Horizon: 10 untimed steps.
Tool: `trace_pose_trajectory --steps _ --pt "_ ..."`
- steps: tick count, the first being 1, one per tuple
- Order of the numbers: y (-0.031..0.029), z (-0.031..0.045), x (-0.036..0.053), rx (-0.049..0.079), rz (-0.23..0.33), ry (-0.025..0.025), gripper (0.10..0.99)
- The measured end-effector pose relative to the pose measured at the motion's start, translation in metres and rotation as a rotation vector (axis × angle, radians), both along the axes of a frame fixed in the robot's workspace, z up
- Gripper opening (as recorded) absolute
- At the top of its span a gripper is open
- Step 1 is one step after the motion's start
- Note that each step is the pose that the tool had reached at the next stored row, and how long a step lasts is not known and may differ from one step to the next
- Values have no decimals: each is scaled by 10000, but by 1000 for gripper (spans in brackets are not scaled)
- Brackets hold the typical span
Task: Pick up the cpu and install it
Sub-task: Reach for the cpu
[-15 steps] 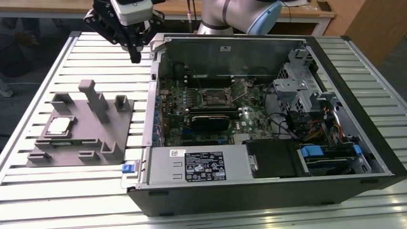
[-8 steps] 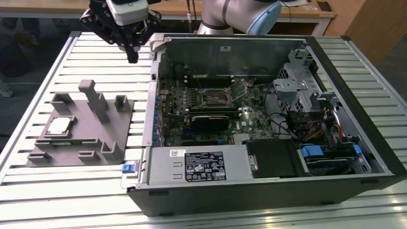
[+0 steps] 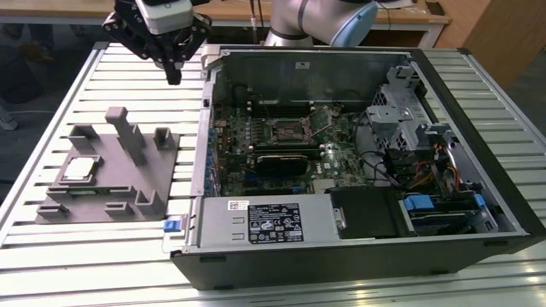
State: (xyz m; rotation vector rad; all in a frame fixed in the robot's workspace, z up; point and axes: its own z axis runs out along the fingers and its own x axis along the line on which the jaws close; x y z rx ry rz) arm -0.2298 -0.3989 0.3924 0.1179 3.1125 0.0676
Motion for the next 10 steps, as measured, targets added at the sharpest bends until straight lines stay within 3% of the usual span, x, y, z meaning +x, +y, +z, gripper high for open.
trace_pose_trajectory --steps 10 --pt "0 -2 -83 1 0 -1 106"
